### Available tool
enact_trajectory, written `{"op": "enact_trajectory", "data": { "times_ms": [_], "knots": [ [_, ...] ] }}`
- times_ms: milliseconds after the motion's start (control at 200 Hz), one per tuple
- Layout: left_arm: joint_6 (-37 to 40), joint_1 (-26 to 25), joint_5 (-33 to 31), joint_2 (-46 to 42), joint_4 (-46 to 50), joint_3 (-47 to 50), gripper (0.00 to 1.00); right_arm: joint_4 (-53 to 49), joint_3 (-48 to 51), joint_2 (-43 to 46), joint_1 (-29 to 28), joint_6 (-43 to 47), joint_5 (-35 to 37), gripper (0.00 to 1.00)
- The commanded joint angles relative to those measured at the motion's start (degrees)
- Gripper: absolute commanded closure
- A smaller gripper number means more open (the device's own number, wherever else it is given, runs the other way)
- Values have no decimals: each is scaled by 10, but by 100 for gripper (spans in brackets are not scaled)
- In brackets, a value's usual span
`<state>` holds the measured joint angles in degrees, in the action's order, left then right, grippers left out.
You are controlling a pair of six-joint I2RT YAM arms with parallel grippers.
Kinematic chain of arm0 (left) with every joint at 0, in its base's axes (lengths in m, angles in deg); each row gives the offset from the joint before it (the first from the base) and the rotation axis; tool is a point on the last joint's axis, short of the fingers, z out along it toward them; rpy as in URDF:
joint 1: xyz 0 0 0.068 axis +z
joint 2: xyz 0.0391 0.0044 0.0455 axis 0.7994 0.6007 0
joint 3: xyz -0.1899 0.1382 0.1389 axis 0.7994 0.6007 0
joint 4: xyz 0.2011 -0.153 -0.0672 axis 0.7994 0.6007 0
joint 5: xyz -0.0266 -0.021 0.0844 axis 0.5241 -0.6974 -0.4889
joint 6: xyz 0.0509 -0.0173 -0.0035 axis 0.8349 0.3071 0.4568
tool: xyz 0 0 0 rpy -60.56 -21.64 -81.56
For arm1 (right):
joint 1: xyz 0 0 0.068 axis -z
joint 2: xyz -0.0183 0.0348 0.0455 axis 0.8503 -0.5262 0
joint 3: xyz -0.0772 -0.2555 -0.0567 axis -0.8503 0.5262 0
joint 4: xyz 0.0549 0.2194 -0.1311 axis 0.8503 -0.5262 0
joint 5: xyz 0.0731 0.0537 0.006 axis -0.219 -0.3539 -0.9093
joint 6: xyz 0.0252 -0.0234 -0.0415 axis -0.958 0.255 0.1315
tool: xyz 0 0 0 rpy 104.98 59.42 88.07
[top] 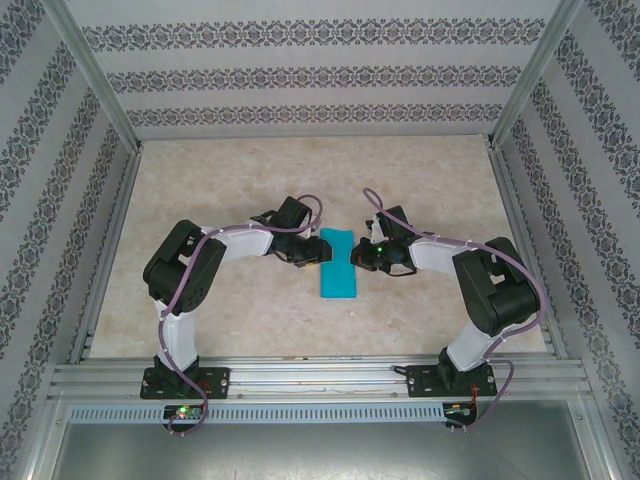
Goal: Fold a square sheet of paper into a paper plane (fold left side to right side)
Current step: First fold in half a square sheet of paper at the center of the table.
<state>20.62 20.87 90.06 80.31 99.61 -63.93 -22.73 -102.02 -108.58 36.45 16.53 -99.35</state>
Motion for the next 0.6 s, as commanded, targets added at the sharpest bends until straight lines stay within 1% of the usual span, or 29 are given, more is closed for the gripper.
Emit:
{"op": "enact_trajectory", "data": {
  "times_ms": [0, 45, 190, 275, 400, 520, 600],
  "knots": [
    [-3, -18, -13, 28, 27, -10, 59, -11, -13, 5, -7, 12, 11, 91],
    [-1, -19, -16, 31, 32, -11, 60, -12, -12, 10, -7, 12, 12, 89],
    [2, -21, -24, 38, 41, -12, 60, -17, -9, 36, -1, 14, 19, 74],
    [3, -22, -25, 41, 43, -14, 61, -27, -5, 56, 7, 18, 27, 68],
    [3, -22, -26, 44, 47, -16, 61, -41, 5, 90, 23, 25, 41, 59],
    [-1, -22, -33, 44, 52, -16, 61, -57, 13, 119, 43, 35, 52, 52],
    [-6, -22, -36, 44, 54, -16, 61, -65, 19, 134, 56, 41, 56, 45]
  ]
}}
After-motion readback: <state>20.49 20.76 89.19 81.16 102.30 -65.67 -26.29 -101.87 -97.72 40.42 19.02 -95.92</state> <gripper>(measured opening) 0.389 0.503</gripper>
